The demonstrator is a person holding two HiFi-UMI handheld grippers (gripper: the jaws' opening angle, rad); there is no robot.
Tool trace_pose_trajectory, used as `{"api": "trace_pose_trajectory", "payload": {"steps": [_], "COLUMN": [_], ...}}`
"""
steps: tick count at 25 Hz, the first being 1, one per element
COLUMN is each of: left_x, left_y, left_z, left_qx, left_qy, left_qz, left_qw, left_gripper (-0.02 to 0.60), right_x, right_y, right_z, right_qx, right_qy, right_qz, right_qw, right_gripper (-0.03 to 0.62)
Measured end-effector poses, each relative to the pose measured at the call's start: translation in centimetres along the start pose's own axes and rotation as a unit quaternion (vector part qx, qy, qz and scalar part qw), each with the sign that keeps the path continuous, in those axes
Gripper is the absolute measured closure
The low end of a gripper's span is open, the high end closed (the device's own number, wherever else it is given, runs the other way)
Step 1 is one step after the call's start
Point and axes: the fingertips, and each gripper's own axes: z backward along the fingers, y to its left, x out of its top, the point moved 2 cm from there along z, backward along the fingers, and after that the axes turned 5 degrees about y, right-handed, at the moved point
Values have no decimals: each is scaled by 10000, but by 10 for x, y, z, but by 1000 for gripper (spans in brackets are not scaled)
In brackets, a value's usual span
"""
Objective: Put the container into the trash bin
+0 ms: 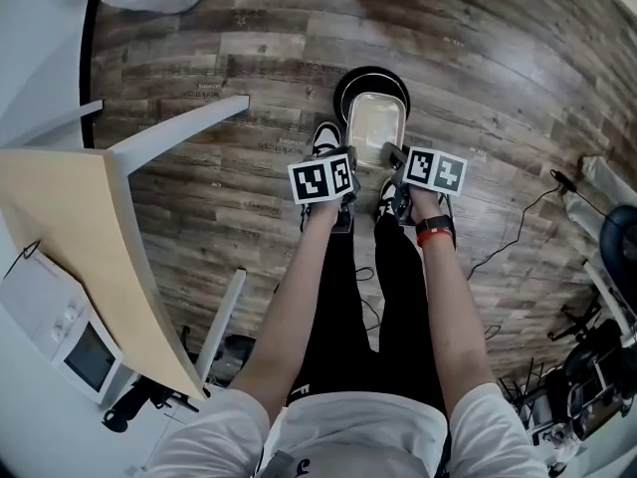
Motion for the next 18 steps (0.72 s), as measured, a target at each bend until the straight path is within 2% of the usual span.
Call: {"api": "trace_pose_trajectory", "payload": {"steps": [5,8,15,18], "left_x": [-11,-14,-5,-3], "left_y": [18,26,40,50], "left_z": [-35,-50,-74,-85], "left_qx": [83,56,39,66], "left_qy": [230,296,411,490], "left_qz": [-6,96,247,308], "left_qw": [9997,9995,9988,9983], "left_gripper": [523,523,523,523], "right_x": [-8,-6,1,4], "right_y": [-20,-29,-45,-48], "right_z": [-25,-38,-66,-81], "right_qx": [-357,-455,-331,-286], "right_qy": [67,215,439,469], "right_qz": [276,268,-23,33], "right_qw": [9990,9984,9985,9985], "right_gripper": [444,442,442,442]}}
